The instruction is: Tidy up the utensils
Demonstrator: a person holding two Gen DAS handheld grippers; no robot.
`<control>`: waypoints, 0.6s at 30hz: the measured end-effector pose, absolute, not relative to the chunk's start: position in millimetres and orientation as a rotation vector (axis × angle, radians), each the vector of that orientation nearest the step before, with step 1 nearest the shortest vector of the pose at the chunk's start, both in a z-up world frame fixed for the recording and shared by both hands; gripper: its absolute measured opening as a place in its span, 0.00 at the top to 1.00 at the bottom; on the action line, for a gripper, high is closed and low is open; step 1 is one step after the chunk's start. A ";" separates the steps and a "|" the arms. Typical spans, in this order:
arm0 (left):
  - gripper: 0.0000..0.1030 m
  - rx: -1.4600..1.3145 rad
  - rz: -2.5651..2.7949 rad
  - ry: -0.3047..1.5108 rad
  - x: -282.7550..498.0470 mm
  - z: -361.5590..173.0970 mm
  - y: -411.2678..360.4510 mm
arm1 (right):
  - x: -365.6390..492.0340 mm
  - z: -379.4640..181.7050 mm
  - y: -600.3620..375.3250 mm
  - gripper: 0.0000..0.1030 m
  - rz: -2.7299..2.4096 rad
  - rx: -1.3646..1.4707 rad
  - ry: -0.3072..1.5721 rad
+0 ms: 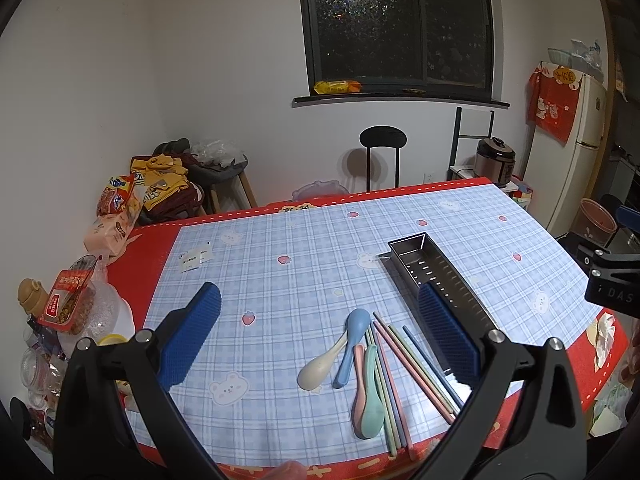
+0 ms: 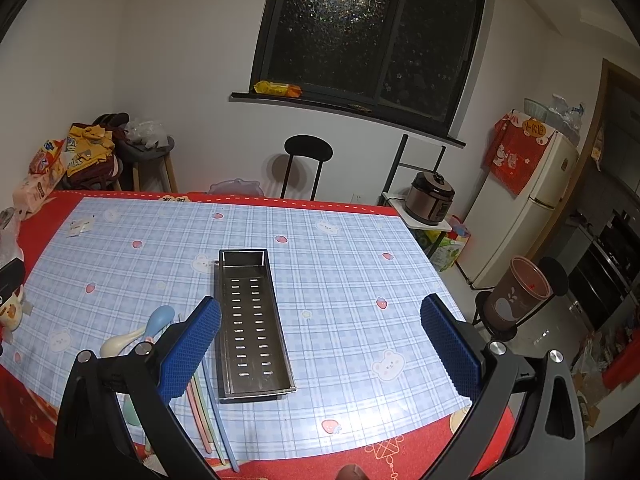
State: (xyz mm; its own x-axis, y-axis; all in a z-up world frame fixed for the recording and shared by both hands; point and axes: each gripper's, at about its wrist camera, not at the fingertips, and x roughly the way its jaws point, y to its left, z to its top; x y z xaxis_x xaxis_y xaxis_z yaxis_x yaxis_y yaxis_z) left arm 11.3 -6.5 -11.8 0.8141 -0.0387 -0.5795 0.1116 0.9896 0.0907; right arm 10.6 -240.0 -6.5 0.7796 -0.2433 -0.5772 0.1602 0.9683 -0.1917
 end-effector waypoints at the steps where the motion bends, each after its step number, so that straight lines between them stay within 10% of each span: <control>1: 0.05 0.123 -0.080 0.615 11.2 -11.7 -6.8 | 10.7 -6.3 -240.0 0.05 -0.220 -0.135 0.641; 18: 0.05 0.120 -0.082 0.616 10.3 -13.8 -8.0 | 11.1 -5.9 -239.2 0.05 -0.219 -0.136 0.643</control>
State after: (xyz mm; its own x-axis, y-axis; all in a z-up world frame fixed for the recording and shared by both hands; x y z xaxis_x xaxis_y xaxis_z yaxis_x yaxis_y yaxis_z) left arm 10.3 -8.0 -13.8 0.8131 -0.0410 -0.5807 0.1122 0.9898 0.0873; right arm 11.1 -239.2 -5.9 0.7780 -0.2442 -0.5788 0.1601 0.9680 -0.1931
